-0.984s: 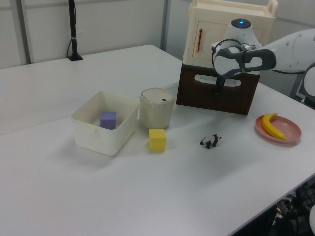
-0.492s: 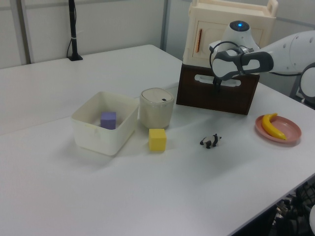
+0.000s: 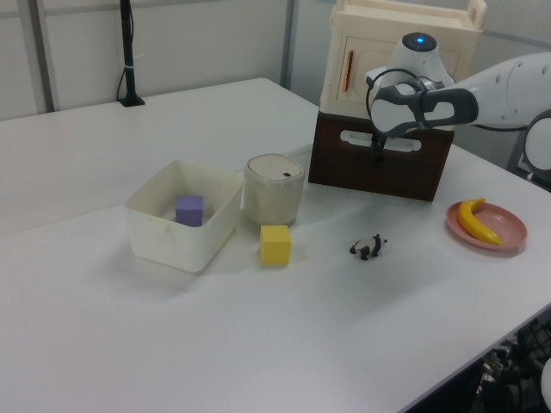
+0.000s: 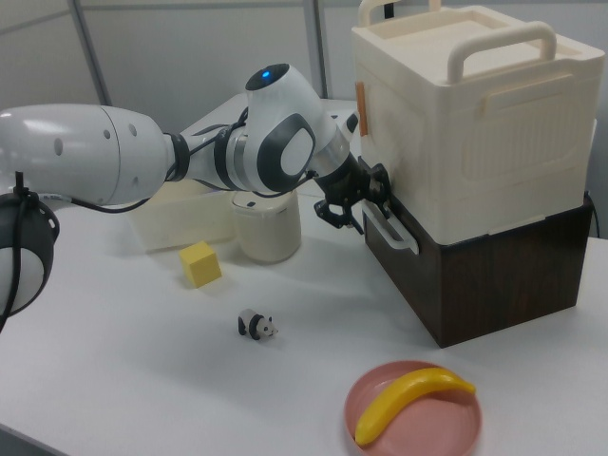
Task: Slide open the drawer
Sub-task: 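Pull the handle outward to slide the drawer out of the unit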
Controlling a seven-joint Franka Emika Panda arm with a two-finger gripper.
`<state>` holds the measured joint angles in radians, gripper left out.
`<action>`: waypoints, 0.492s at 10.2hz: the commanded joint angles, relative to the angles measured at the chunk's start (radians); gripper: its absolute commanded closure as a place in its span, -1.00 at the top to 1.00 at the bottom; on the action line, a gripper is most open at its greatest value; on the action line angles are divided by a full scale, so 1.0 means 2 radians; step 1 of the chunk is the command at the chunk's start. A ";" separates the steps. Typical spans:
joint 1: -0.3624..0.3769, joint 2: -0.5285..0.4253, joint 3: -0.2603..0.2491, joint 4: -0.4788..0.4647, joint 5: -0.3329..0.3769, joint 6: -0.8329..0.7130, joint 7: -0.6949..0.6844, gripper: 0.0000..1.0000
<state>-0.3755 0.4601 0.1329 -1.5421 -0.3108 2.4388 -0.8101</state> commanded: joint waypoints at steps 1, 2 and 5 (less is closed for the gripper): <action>0.002 -0.004 -0.002 0.005 -0.013 0.005 0.009 -0.47; 0.002 -0.004 -0.002 0.003 -0.022 0.005 0.008 -0.66; 0.003 -0.010 -0.003 -0.006 -0.039 0.002 0.008 -0.96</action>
<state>-0.3737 0.4602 0.1353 -1.5334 -0.3573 2.4372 -0.8102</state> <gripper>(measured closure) 0.833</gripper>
